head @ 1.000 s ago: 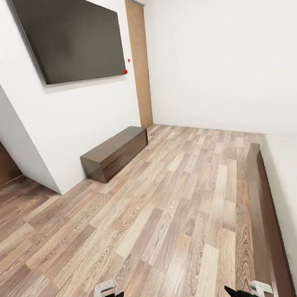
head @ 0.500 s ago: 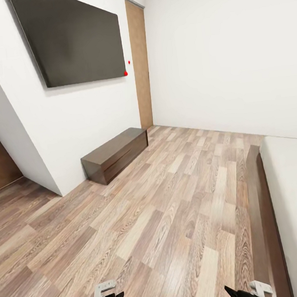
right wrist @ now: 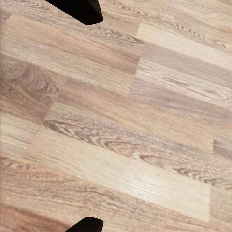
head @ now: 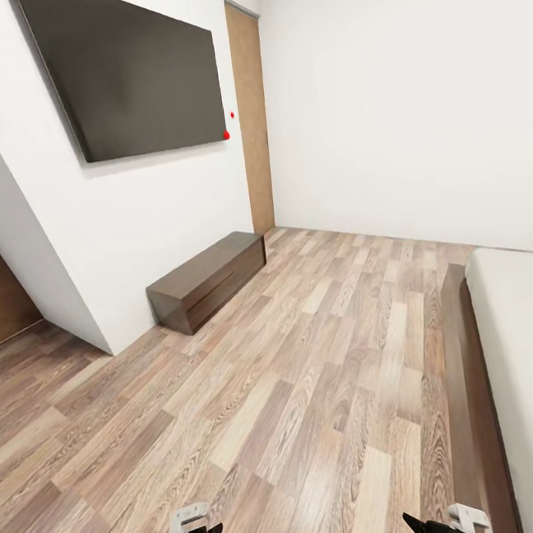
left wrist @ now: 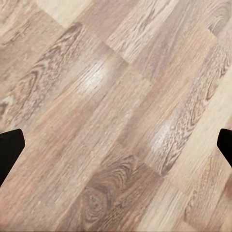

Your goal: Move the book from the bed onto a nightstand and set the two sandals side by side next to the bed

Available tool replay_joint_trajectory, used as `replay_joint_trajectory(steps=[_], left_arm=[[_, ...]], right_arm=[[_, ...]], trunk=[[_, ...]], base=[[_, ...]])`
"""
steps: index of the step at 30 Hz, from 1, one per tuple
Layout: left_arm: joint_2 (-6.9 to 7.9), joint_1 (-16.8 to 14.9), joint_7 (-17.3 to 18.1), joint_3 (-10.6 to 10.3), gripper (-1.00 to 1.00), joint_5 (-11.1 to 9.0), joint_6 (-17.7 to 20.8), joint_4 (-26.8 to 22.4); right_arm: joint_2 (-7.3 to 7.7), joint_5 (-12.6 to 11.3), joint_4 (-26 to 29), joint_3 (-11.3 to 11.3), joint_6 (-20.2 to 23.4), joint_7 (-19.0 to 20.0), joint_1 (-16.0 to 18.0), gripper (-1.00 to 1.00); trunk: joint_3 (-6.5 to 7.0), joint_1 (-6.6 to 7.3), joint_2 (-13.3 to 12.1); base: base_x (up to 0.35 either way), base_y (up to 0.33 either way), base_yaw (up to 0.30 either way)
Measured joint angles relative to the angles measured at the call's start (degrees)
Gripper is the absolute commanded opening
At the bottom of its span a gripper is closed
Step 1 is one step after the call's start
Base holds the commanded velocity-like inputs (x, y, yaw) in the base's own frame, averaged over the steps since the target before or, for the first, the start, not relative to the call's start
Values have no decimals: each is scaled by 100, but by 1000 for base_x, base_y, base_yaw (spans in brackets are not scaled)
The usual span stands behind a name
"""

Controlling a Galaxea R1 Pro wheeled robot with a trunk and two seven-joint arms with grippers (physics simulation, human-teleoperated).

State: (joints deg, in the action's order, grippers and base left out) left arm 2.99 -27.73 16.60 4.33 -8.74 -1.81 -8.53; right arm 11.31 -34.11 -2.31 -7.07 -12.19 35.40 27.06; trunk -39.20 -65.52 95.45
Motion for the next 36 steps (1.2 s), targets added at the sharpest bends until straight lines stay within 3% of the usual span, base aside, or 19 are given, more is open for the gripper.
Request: replay_joint_trajectory(steps=[6,19,22,28,30,36], left_arm=[[0,0,-6,0,100,2,-3,0],[-9,0,-415,-11,100,39,-6,0],[-9,0,-427,-19,100,156,-8,0],[-2,1,-428,-26,100,679,-5,155],[4,7,-424,-26,100,758,-17,546],[3,252,-419,-22,100,776,-233,715]], right_arm=[[3,0,1,0,0,0,0,100],[2,2,5,0,-1,-23,0,100],[3,1,2,0,0,-25,0,100],[3,1,-7,5,0,-27,0,100],[-4,1,-47,6,0,-28,-1,100],[-20,1,-187,8,-1,-30,-22,100]], trunk=[[108,132,-241],[341,417,-762],[395,483,-882],[503,615,-1123],[538,659,-1204],[646,791,-1444]], base=[[0,0,0],[0,0,0],[0,0,0],[0,0,0],[0,0,0],[0,0,0]])
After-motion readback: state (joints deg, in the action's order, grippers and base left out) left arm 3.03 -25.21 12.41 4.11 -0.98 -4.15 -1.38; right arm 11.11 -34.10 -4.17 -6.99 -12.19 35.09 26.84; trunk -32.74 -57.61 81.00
